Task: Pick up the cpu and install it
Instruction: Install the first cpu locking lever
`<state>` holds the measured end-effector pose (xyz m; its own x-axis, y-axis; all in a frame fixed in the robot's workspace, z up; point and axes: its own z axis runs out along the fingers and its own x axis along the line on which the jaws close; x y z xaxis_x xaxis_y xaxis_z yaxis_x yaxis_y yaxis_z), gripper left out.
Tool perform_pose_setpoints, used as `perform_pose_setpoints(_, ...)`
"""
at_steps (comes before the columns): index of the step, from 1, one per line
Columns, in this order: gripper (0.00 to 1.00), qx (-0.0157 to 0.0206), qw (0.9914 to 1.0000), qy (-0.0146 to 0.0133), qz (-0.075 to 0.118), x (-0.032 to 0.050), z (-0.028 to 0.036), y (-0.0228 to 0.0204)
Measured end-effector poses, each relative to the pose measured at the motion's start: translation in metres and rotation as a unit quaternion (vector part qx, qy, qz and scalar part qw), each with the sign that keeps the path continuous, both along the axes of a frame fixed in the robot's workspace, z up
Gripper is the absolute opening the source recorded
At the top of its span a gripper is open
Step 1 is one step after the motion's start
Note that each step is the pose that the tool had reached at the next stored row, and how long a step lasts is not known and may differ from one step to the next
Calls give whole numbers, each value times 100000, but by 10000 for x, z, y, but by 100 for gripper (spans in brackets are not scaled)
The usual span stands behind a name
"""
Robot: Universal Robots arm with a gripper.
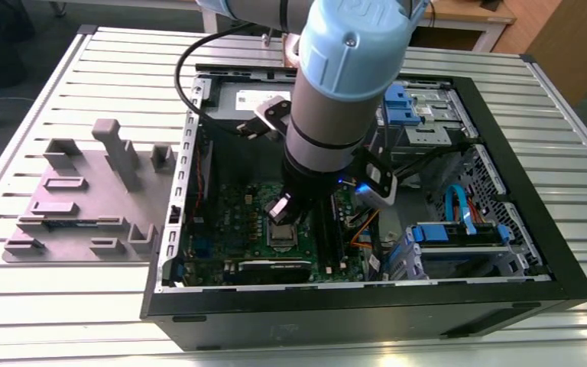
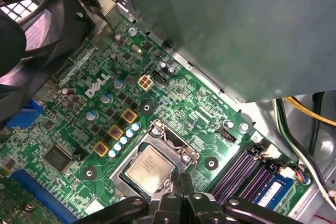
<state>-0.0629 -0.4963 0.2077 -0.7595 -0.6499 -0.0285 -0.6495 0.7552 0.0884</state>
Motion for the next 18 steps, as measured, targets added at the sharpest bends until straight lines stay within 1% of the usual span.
perform_pose_setpoints(8,11,-5,100000,1,-40,0,-1,-1)
perform_pose_setpoints(14,11,-6,100000,2,-40,0,-2,-42)
perform_pose_setpoints(18,11,-9,100000,2,-41,0,-2,-47)
